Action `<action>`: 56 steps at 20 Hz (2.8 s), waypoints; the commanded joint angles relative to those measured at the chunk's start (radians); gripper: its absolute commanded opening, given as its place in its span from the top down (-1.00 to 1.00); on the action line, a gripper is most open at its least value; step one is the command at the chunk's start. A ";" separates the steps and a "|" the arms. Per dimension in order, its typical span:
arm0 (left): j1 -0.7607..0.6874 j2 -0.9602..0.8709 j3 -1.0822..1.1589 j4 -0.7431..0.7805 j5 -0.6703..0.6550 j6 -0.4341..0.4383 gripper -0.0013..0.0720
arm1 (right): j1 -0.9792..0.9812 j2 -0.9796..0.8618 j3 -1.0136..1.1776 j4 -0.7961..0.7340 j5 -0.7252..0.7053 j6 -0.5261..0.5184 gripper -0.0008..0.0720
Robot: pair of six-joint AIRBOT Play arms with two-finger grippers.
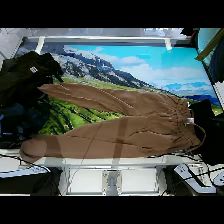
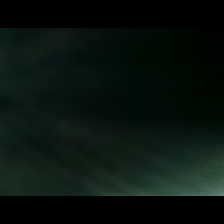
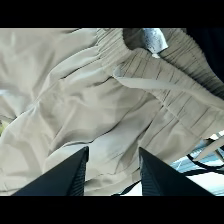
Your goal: Fold the clothes and pants, and hang the long-sleeved shirts on hangers.
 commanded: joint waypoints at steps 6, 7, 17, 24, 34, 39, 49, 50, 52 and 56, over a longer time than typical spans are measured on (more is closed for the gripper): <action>-0.010 0.134 0.191 -0.161 0.029 0.002 0.93 | 0.001 0.002 0.001 0.000 -0.007 0.000 -0.02; -0.010 0.143 0.198 -0.219 0.035 0.003 0.93 | 0.001 0.002 0.001 0.000 -0.007 0.000 -0.02; -0.003 0.203 0.216 -0.629 -0.163 0.373 0.94 | 0.001 0.002 0.001 -0.010 -0.007 -0.004 -0.02; -0.083 0.286 0.331 -0.928 0.093 0.448 0.94 | 0.001 0.002 0.001 -0.010 -0.016 0.003 -0.02; 0.085 0.310 0.268 -0.054 0.018 0.195 0.94 | 0.001 0.001 0.001 -0.016 -0.027 -0.008 -0.02; 0.307 0.307 0.158 -0.057 0.026 0.190 0.94 | 0.001 0.001 0.001 -0.015 -0.027 -0.006 -0.02; 0.306 0.303 0.140 -0.404 0.035 0.149 -0.97 | 0.000 0.002 0.002 -0.043 -0.060 -0.018 -0.04; 0.304 0.303 0.140 -0.493 0.034 0.150 -0.97 | 0.000 0.002 0.002 -0.061 -0.063 -0.026 -0.04; 0.276 0.303 0.140 -0.591 0.033 0.150 -0.98 | 0.000 0.001 0.001 -0.121 -0.076 -0.029 -0.04; 0.123 0.301 0.139 -0.391 0.023 0.125 -0.98 | 0.000 0.000 -0.022 -0.284 -0.075 -0.036 -0.04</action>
